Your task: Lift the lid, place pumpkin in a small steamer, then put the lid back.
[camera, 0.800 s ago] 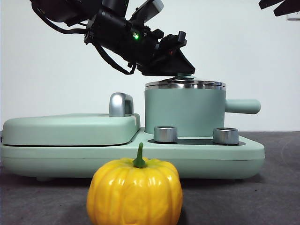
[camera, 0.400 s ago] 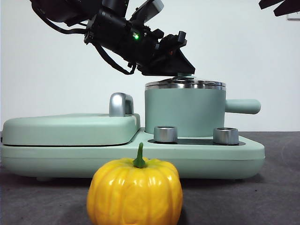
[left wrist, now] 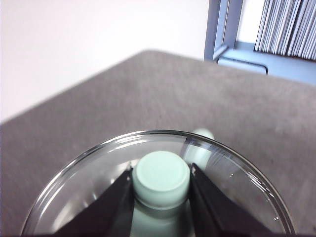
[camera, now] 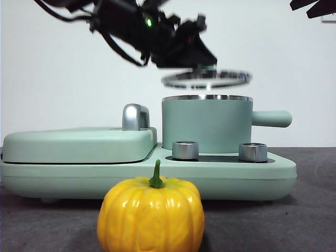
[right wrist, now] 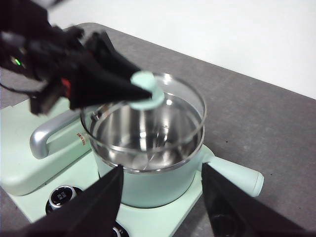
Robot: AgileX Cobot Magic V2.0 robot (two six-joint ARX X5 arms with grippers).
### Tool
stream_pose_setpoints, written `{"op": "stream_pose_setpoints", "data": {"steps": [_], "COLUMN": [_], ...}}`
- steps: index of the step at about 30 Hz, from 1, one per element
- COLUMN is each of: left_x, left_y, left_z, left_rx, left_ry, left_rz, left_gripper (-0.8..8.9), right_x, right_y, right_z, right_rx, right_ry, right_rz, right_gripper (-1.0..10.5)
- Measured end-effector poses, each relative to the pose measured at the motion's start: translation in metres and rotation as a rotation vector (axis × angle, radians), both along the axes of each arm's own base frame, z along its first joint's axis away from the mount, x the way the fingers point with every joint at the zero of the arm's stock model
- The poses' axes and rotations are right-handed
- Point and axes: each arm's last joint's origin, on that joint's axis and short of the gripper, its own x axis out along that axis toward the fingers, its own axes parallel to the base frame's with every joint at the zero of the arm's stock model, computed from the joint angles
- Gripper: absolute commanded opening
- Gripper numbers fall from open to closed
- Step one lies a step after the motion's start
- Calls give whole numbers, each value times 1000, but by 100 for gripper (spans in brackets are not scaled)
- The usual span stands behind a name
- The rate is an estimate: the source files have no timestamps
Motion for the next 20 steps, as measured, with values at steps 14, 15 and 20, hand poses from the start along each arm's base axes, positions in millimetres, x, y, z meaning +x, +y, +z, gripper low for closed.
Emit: {"op": "stream_pose_setpoints", "data": {"steps": [14,15,20], "left_x": [-42,-46,-59], "left_y": [39,44,66], "left_z": [59,62,71], "left_rx": [37,54,129], "left_ry": [44,58,114], "left_rz": [43,68,188], "left_gripper": [16,16,17], "right_x": [0,-1,-3], "right_y": [0,0,4], "right_z": [-1,-2,-5], "right_rx": [-2,-3,-12], "right_ry": [12,20,57], "right_rz": [0,0,28], "right_gripper": [254,254,254]}}
